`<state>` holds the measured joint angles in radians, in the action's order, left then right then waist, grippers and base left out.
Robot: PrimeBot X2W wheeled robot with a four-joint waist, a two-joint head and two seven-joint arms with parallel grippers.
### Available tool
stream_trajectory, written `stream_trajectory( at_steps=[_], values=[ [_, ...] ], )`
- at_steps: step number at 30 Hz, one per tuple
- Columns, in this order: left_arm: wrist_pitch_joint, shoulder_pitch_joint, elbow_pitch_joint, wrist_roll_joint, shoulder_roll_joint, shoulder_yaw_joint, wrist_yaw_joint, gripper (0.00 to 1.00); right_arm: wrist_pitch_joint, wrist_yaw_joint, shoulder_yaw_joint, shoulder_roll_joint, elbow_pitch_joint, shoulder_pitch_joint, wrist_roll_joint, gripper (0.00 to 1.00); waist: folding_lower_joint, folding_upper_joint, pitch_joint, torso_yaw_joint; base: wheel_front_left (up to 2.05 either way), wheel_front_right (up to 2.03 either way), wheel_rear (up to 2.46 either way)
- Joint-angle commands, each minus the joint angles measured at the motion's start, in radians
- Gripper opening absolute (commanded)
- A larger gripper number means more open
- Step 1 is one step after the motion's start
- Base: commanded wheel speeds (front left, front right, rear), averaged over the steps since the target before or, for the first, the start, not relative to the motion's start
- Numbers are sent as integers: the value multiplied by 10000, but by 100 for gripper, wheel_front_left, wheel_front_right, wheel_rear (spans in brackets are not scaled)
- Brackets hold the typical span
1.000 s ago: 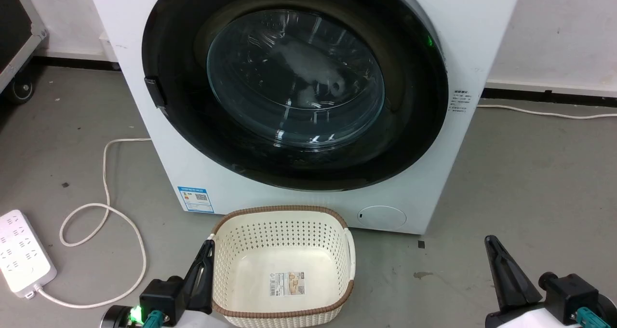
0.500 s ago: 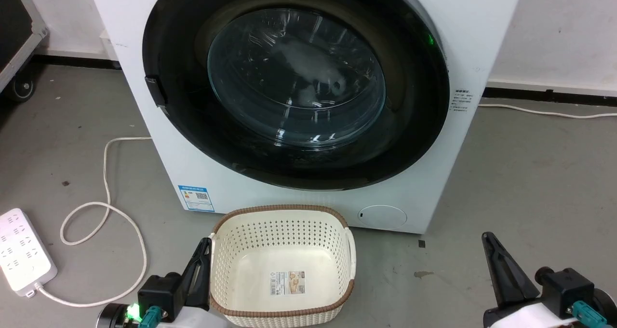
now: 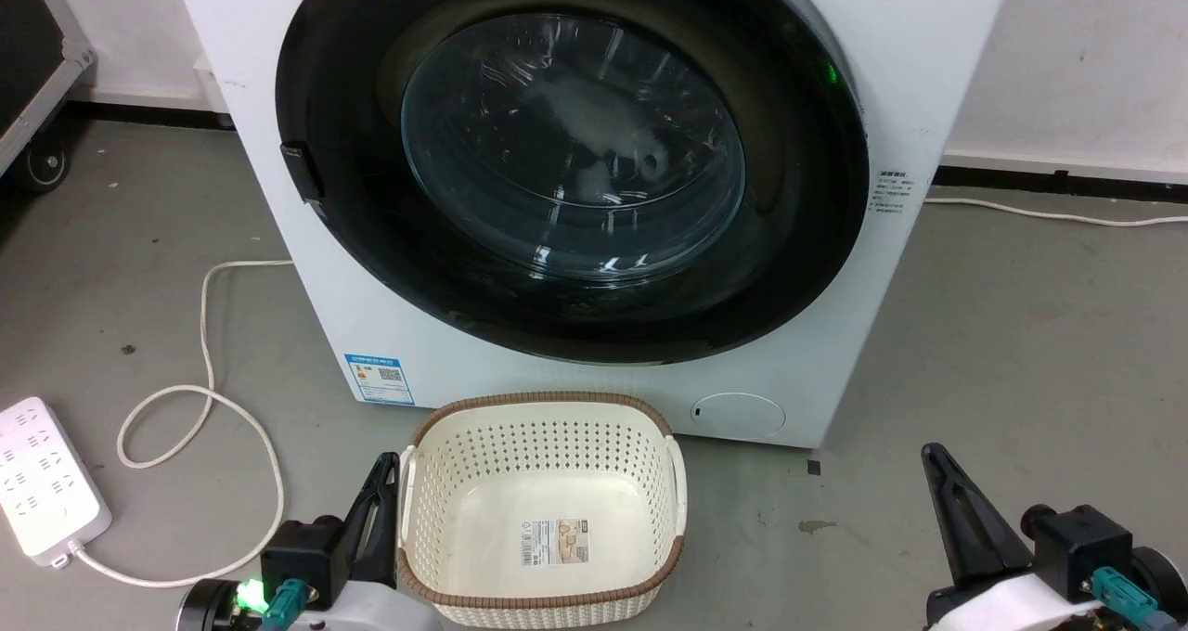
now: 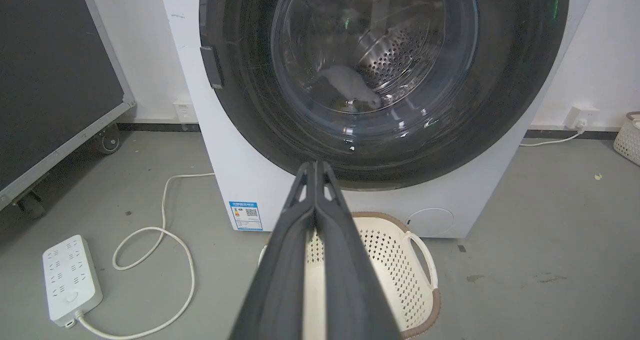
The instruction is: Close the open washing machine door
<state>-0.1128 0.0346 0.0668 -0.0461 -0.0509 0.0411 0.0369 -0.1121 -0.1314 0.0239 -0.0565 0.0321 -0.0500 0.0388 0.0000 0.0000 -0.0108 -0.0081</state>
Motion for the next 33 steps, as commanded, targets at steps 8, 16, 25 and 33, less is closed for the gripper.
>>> stream_trajectory(
  at_steps=[8, 16, 25, 33],
  values=[
    [243, -195, -180, 149, 2, -110, -114, 0, 231, 4, -63, 40, -114, 232, -114, 0, 0, 0, 20, 15, 0, 0, 0],
    [407, -223, -270, 207, 3, -165, -162, 0, 396, 5, -96, 44, -153, 281, -164, 0, 0, 0, 36, 27, 0, 0, 0],
    [590, -254, -371, 272, 4, -228, -214, 0, 580, 5, -132, 49, -195, 337, -221, 0, 0, 0, 55, 41, 0, 0, 0],
    [754, -282, -462, 329, 5, -284, -261, 0, 744, 6, -164, 53, -234, 387, -272, 0, 0, 0, 71, 53, 0, 0, 0]
  ],
)
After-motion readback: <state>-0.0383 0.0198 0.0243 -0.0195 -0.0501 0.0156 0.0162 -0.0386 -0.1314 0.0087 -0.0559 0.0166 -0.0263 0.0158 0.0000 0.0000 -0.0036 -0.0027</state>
